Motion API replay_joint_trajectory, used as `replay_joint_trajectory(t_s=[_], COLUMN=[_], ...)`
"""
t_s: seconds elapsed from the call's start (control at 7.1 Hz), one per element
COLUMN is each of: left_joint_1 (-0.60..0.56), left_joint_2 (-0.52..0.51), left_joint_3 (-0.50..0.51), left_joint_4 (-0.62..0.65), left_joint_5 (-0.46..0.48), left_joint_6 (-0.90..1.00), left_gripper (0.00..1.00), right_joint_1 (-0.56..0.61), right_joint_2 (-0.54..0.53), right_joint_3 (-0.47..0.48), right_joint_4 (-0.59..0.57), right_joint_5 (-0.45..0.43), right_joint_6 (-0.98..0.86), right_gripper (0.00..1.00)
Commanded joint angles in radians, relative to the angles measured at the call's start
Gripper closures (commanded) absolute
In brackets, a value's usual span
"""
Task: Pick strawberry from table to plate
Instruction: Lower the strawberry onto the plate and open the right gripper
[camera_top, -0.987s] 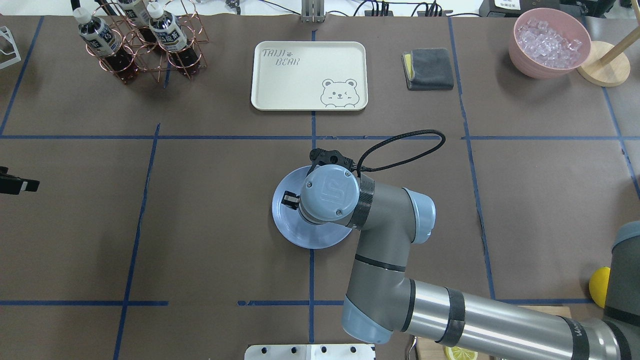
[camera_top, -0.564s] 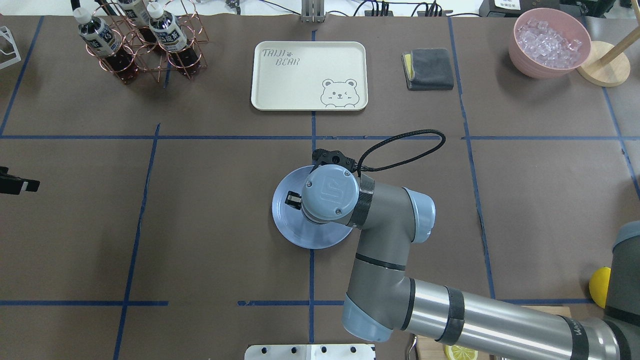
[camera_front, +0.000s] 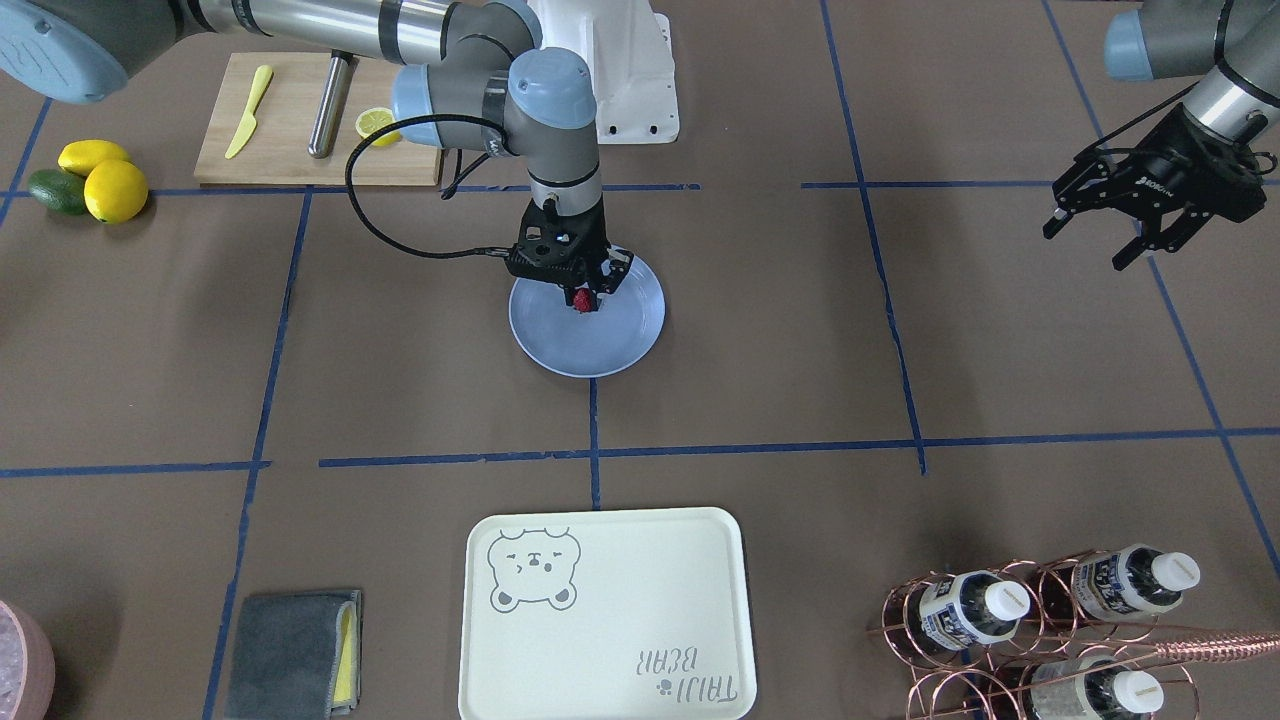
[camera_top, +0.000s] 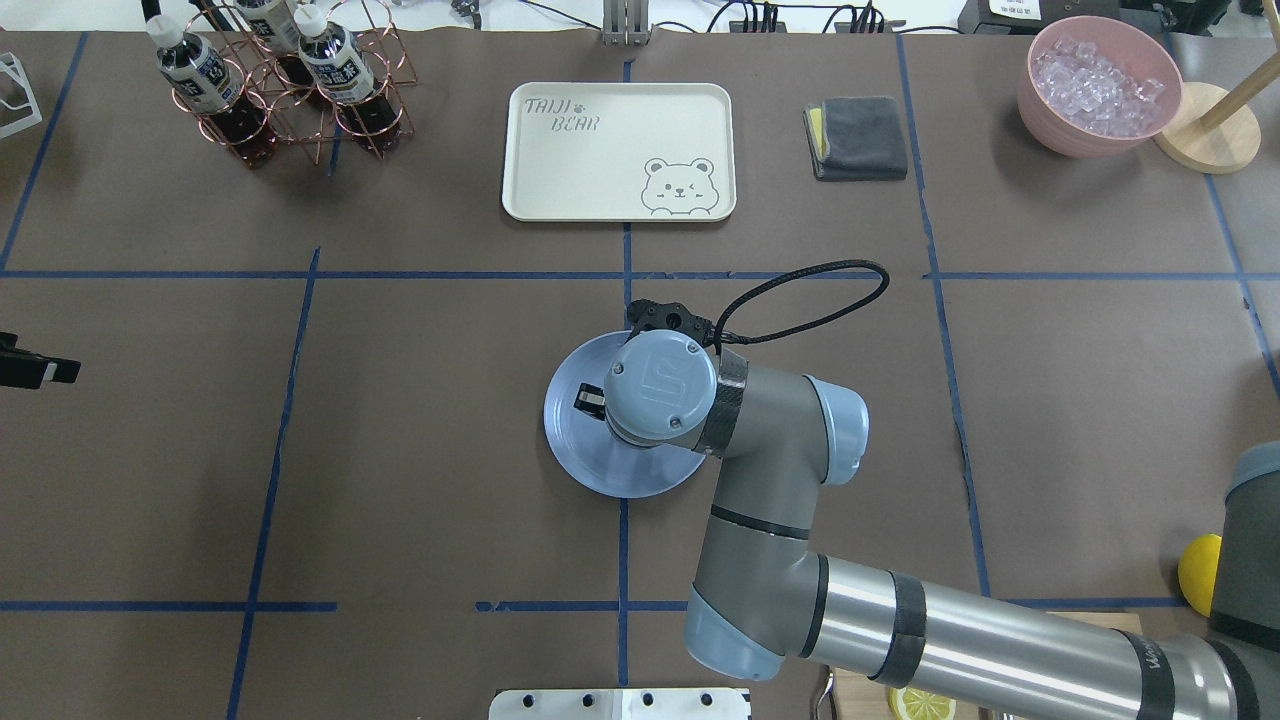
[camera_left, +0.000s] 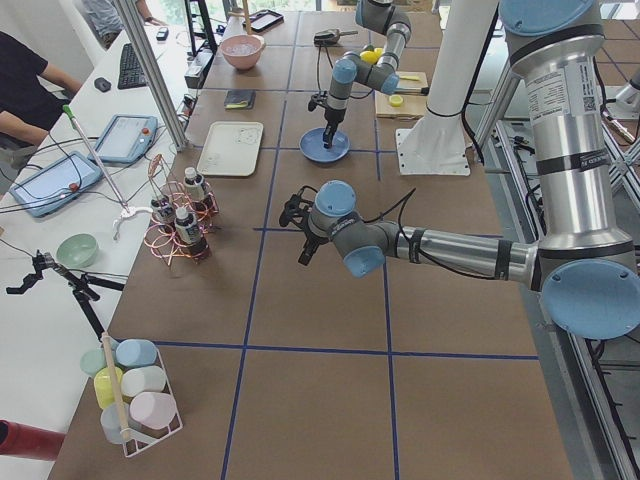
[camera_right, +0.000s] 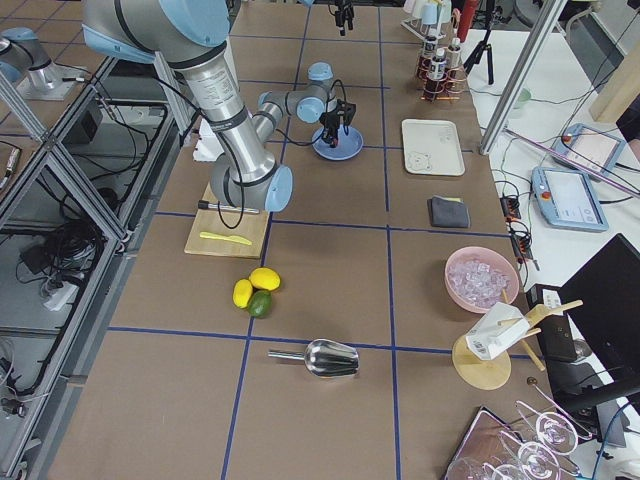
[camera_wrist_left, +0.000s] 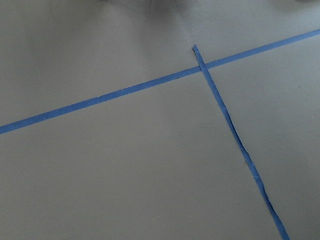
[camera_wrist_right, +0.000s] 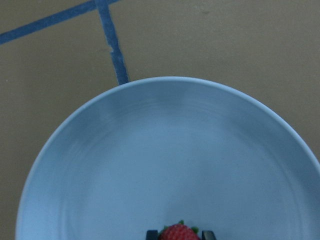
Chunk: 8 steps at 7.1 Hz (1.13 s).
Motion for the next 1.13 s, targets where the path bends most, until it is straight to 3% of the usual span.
replay_joint_trajectory(t_s=[0.0, 0.28, 0.42, 0.56, 0.85, 0.99], left_joint_1=[0.000, 0.000, 0.000, 0.000, -0.005, -0.052], left_joint_2=[0.002, 0.002, 0.003, 0.006, 0.009, 0.008], left_joint_3=[0.000, 0.002, 0.002, 0.002, 0.021, 0.052], left_joint_4=[0.000, 0.000, 0.000, 0.000, 0.002, 0.008], left_joint_5=[0.000, 0.000, 0.000, 0.000, 0.000, -0.002], left_joint_6=[0.000, 0.000, 0.003, 0.008, 0.046, 0.105], left_gripper=[0.01, 0.01, 0.01, 0.01, 0.01, 0.01], right_joint_1=[0.000, 0.005, 0.035, 0.099, 0.173, 0.263], right_joint_2=[0.001, 0.006, 0.006, -0.028, -0.339, -0.502], right_joint_3=[-0.001, 0.009, 0.072, 0.210, 0.584, 0.664], right_joint_4=[0.000, -0.032, -0.078, -0.177, -0.195, -0.186], right_joint_5=[0.002, 0.005, 0.031, 0.130, 0.205, 0.283], right_joint_6=[-0.001, -0.001, -0.002, -0.005, -0.155, -0.320], right_gripper=[0.00, 0.00, 0.00, 0.00, 0.00, 0.00])
